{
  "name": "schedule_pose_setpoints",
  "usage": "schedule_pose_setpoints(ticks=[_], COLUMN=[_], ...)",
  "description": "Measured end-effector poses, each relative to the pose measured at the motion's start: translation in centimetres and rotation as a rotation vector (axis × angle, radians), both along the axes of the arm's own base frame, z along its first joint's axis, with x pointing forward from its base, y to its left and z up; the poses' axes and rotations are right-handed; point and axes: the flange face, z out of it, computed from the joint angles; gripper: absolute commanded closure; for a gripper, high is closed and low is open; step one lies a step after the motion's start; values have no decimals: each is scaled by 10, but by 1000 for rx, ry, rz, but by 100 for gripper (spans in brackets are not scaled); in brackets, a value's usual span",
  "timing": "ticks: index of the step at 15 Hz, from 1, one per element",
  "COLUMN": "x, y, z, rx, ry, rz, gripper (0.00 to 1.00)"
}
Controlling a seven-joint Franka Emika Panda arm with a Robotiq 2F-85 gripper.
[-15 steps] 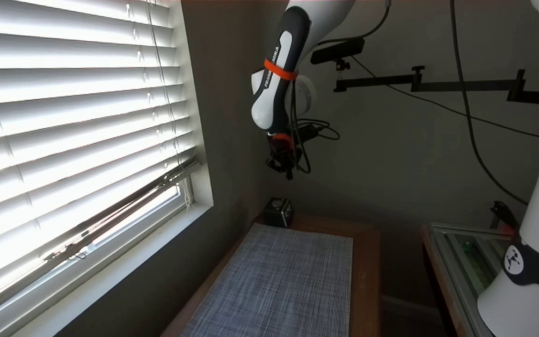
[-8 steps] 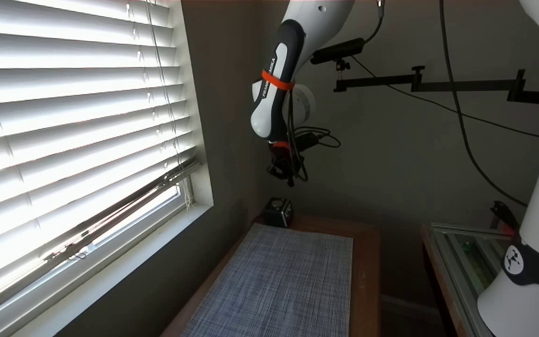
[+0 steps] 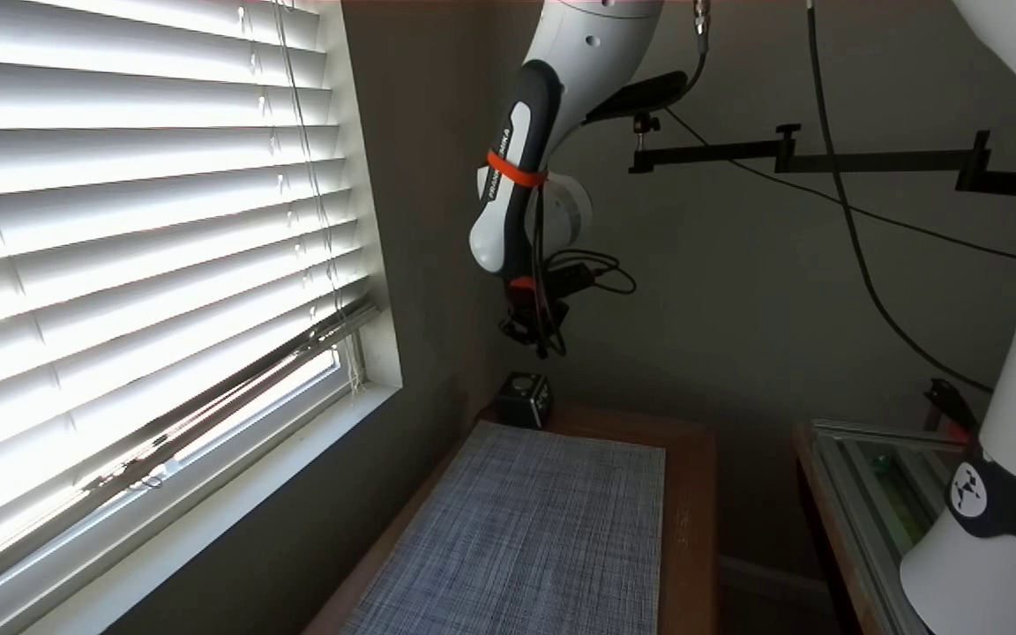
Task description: Press the right button on the alarm clock
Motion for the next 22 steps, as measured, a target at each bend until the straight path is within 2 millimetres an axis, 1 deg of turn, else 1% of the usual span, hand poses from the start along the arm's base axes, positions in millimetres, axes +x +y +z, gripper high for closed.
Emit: schedule_pose_setpoints(ticks=[7,15,22], x=[5,12,13], y=[-12,-17,-24], z=[-13,-23,-30], rx=[-14,-3,3], ry=[-46,-72,-81], rz=[-36,-66,-90], gripper=[100,100,100])
